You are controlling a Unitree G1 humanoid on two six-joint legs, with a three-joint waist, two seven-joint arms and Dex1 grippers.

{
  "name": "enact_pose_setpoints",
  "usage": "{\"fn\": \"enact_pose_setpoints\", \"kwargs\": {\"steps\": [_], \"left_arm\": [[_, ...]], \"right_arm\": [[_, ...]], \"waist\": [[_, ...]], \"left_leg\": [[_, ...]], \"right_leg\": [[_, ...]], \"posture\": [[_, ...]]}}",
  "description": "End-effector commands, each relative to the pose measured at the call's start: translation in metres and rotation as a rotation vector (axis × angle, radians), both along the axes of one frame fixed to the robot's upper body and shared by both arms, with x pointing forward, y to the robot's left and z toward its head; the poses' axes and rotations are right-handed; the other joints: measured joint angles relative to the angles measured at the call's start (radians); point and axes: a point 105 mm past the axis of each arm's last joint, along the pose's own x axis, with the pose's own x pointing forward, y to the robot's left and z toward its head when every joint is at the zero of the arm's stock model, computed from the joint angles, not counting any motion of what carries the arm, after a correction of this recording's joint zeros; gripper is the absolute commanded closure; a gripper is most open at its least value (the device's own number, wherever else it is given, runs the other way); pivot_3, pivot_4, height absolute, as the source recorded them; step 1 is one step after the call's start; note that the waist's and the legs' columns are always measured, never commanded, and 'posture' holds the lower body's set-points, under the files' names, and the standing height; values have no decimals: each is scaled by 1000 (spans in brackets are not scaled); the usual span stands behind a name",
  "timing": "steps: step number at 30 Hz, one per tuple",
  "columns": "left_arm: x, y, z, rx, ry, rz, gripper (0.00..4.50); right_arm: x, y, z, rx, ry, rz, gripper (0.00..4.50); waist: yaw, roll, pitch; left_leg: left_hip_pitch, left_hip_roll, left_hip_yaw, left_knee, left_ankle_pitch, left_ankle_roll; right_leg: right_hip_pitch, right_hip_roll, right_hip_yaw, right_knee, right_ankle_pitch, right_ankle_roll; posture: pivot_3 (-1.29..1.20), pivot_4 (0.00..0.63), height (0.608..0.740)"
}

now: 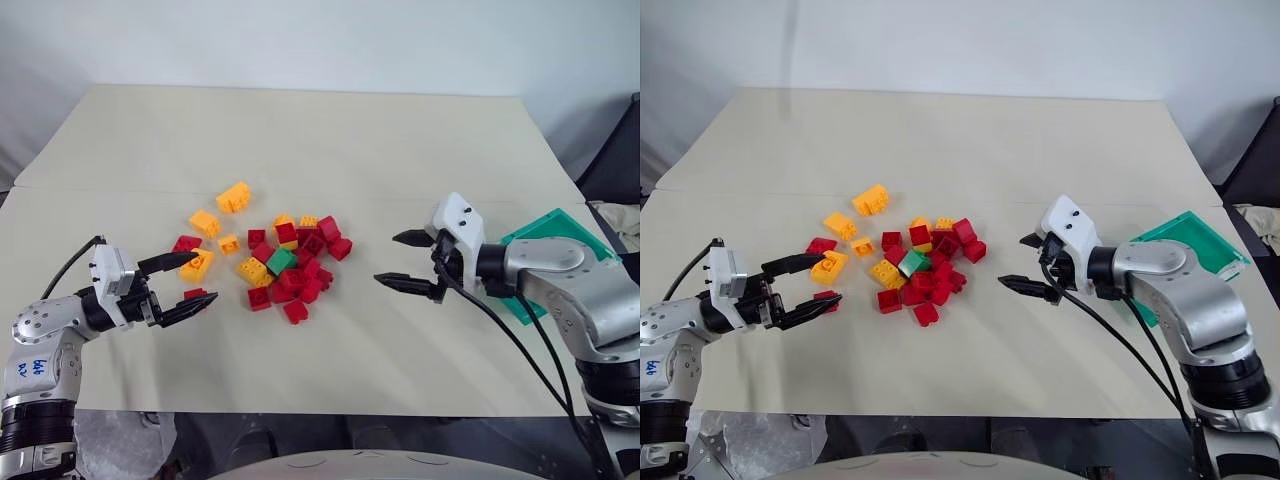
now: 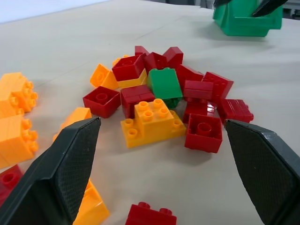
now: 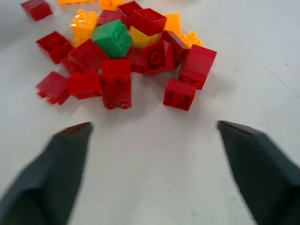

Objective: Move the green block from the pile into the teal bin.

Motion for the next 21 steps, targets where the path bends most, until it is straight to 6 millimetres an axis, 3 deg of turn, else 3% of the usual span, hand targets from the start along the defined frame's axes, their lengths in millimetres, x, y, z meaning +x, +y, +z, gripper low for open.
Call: {"fn": "enact_pose_setpoints", "kwargs": {"steps": [1, 5, 9, 12, 16, 21], "left_arm": [[-1, 5, 7, 9, -28, -14, 0], [1, 7, 11, 14, -43, -18, 0], [4, 5, 11, 17, -50, -13, 0], [1, 4, 9, 12, -52, -8, 0], [-3, 5, 8, 9, -54, 4, 0], [-6, 5, 7, 10, -54, 21, 0]], "right_arm": [[-4, 18, 16, 13, -62, 19, 11], [2, 63, 7, 14, 19, 18, 11], [22, 91, -10, -76, 67, -59, 11], [24, 125, -5, -51, 82, -28, 11], [33, 153, -4, -64, 106, -29, 11], [36, 172, -11, -115, 133, -21, 11]], "waist": [[-1, 0, 0], [-6, 0, 0], [-4, 0, 0], [-1, 0, 0], [-8, 0, 0], [-13, 0, 0]], "left_leg": [[0, 0, 0, 0, 0, 0], [1, 0, 1, 1, 0, 0], [0, 1, 0, 0, 0, 0], [-2, 0, 0, 0, 0, 0], [-3, 1, 0, 0, 0, 0], [-3, 2, -2, 0, 0, 0]], "right_leg": [[0, 0, 0, 0, 0, 0], [0, 1, 1, 1, 0, 0], [-1, 0, 0, 2, 0, -1], [-2, -1, 0, 1, 0, -1], [-3, -1, -2, 1, 0, -1], [-3, -3, -4, 2, -1, -2]], "posture": [[0, 150, 740], [0, 150, 740], [0, 150, 740], [0, 150, 740], [0, 150, 740], [0, 150, 740]]}}
